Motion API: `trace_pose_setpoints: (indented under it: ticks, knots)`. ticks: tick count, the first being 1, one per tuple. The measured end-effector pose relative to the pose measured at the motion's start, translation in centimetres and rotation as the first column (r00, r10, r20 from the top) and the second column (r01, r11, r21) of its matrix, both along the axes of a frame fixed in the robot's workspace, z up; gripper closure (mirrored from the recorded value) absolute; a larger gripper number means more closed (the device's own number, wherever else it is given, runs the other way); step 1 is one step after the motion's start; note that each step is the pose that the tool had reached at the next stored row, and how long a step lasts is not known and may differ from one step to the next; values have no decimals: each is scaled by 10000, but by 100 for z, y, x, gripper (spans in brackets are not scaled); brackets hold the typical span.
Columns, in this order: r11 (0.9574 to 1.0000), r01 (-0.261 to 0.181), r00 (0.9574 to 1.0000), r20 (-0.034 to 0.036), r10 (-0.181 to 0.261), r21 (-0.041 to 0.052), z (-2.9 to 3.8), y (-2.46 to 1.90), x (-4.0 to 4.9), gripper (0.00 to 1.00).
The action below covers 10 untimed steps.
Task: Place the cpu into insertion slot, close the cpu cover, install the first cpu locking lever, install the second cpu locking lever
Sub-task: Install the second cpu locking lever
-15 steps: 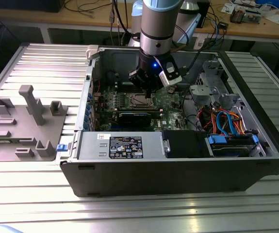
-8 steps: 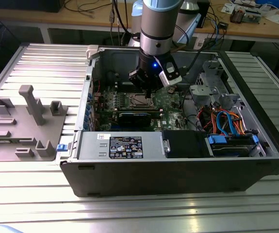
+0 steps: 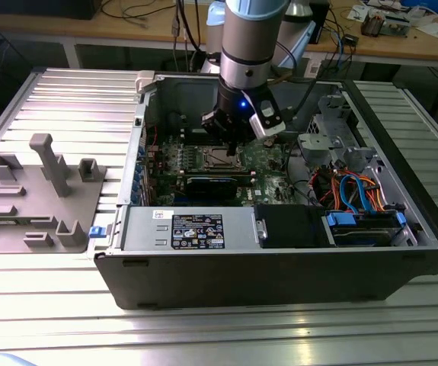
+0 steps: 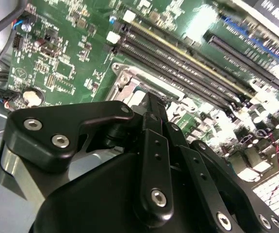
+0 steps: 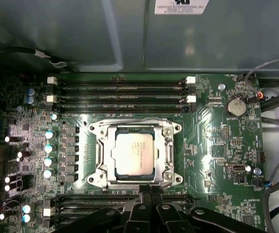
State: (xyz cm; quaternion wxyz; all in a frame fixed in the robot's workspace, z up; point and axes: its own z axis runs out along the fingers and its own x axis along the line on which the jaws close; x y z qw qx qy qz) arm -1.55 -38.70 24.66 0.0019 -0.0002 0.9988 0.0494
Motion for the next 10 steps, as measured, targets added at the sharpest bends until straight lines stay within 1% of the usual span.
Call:
trace_pose_setpoints:
  ticks: [1,3,4,5,6,9,10]
  knots:
    - [10000,-89,9999,-57,89,31,-13,-10,0,89]
    - [9995,-310,9995,-96,311,66,-26,-11,-3,89]
    - [9992,-391,9992,-100,392,95,-31,-14,-4,89]
    - [9991,-408,9991,-98,409,144,-34,-25,-3,89]
    - [9989,-408,9991,-95,410,221,-38,-52,-4,89]
    - [9985,-409,9991,-92,412,357,-47,-110,-9,89]
    - [9984,-408,9991,-92,412,386,-51,-119,-17,89]
